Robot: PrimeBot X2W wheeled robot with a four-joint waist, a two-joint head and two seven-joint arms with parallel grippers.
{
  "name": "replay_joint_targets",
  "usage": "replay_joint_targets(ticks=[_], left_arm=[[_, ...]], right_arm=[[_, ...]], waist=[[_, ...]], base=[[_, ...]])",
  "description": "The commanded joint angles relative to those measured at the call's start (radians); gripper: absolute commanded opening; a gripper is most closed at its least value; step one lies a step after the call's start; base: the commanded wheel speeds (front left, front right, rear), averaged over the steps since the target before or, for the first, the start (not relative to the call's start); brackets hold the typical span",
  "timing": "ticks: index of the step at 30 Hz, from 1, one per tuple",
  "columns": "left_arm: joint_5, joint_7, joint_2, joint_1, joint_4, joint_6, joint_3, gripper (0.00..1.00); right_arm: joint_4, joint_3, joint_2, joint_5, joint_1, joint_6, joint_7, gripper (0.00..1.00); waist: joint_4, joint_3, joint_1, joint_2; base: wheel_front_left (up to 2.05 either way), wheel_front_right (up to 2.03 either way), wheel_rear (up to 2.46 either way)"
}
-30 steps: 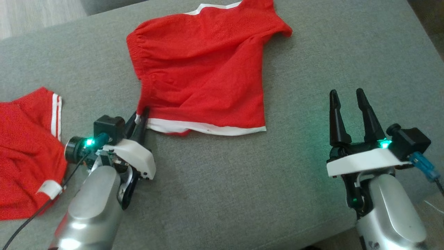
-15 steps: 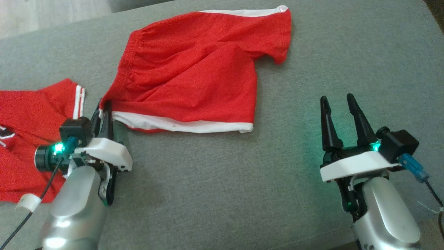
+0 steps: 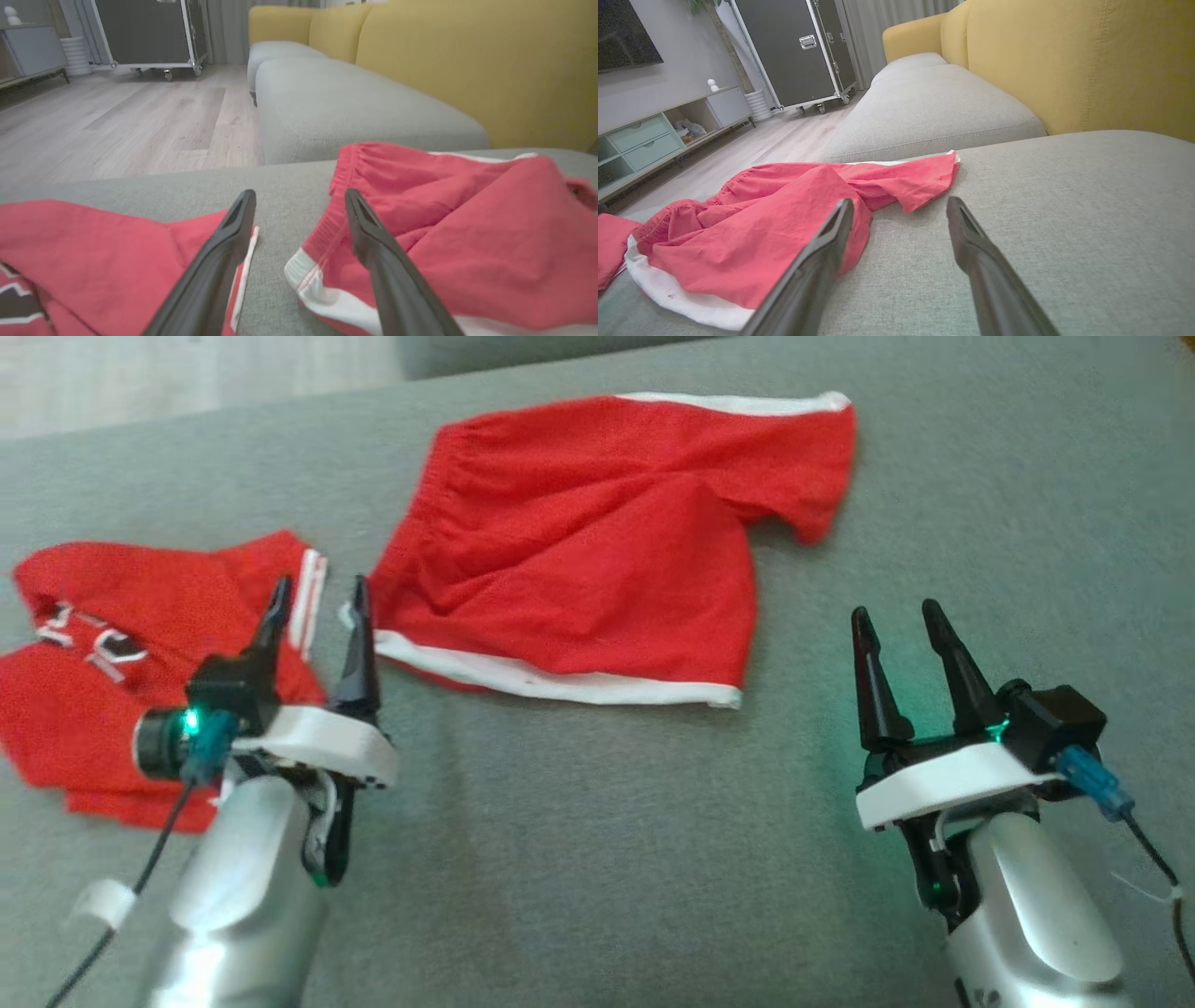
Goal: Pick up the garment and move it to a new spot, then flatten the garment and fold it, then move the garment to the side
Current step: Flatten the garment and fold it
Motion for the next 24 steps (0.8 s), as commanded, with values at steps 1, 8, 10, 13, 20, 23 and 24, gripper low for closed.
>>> replay_joint_targets(ticks=[1,8,10,13,20,23,24], left_arm=[[-0.009,-0.011,0.012,0.02,-0.079,-0.005,0.041,1.0],[-0.001,-0.012,-0.022,0.164,-0.255,-0.01,0.043,1.0],[-0.001,-0.012,-0.028,0.189,-0.278,-0.015,0.034,1.0],[-0.007,-0.012,-0.033,0.209,-0.293,-0.016,0.028,1.0],[-0.014,-0.011,-0.041,0.208,-0.3,-0.025,0.013,1.0],[-0.018,-0.011,-0.044,0.205,-0.298,-0.025,0.011,1.0],[-0.019,-0.011,-0.044,0.205,-0.297,-0.026,0.01,1.0]], right_arm=[[-0.014,0.015,0.002,-0.006,-0.024,-0.001,-0.011,1.0],[0.095,-0.014,0.002,0.018,-0.06,-0.001,0.006,1.0],[0.146,-0.028,0.002,0.024,-0.093,-0.001,0.025,1.0],[0.244,-0.049,0.002,0.032,-0.154,-0.001,0.063,1.0],[0.501,-0.101,0.002,-0.022,-0.308,-0.001,0.136,1.0],[0.598,-0.12,0.002,-0.069,-0.362,-0.001,0.152,1.0],[0.623,-0.118,0.002,-0.081,-0.377,-0.001,0.153,1.0]], waist=[[0.043,-0.03,0.0,0.0],[0.134,-0.057,0.0,0.0],[0.157,-0.056,0.0,0.0],[0.188,-0.048,0.0,0.0],[0.245,-0.024,0.0,0.0],[0.258,-0.017,0.0,0.0],[0.261,-0.016,0.0,0.0]], base=[[0.0,0.0,0.0],[0.0,0.0,0.0],[0.0,0.0,0.0],[0.0,0.0,0.0],[0.0,0.0,0.0],[0.0,0.0,0.0],[0.0,0.0,0.0]])
